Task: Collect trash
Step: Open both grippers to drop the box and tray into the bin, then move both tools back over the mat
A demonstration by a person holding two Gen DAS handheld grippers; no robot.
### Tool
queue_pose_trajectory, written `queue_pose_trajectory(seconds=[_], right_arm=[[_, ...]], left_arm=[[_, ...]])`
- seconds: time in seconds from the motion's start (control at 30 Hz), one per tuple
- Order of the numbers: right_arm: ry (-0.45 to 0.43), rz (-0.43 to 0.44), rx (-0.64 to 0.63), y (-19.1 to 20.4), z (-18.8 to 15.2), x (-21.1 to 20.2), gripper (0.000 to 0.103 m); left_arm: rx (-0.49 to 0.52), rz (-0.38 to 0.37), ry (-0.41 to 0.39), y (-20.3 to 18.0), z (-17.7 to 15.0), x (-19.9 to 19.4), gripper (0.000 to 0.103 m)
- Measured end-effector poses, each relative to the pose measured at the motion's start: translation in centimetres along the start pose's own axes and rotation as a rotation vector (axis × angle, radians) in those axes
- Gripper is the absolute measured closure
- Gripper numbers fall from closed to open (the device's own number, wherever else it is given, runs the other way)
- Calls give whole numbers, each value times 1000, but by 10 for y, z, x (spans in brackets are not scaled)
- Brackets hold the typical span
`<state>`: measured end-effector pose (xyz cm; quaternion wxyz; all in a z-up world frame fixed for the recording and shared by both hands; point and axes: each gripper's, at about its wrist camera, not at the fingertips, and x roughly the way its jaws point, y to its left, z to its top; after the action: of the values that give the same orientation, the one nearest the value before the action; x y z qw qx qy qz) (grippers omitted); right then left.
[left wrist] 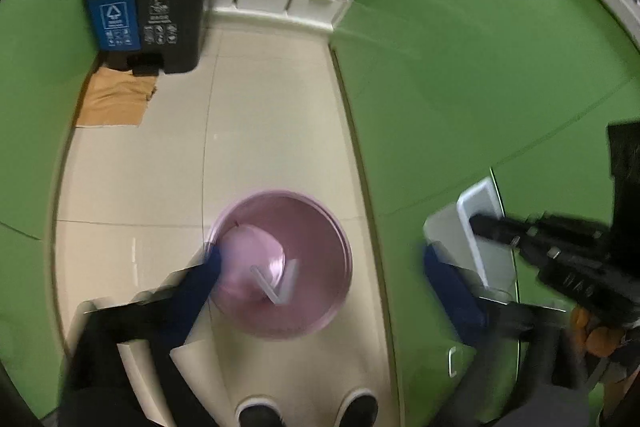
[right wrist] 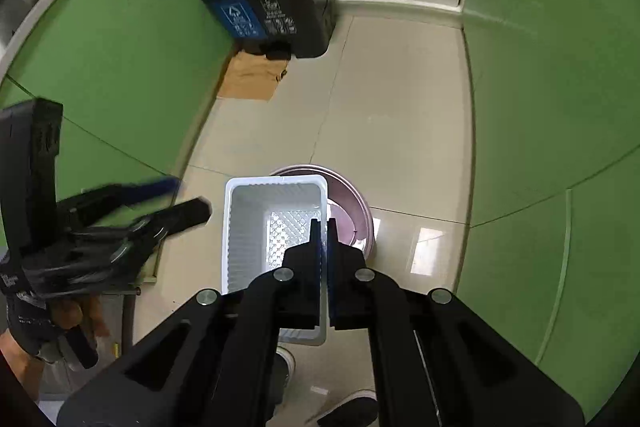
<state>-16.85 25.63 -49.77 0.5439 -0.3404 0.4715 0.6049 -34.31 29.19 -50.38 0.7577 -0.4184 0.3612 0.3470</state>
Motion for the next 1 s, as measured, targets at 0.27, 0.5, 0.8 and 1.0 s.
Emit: queue_pose_trajectory(seconds=[0.27,0.5,0.8,1.0], right_arm=[[35,46,-54,15,0,59,99],[26,38,-69,26,3,83,3],[19,3,-15,34,4,2,3],[-13,-19,42,43,12,-131,3]], left_arm=[[-57,32,-67,32,-4,-8,6],[-83,80,-119,51,-11,-32,6],[-55,75,-90,12,-1,-89,6],[-2,39,-64,-55,26,-174,6]])
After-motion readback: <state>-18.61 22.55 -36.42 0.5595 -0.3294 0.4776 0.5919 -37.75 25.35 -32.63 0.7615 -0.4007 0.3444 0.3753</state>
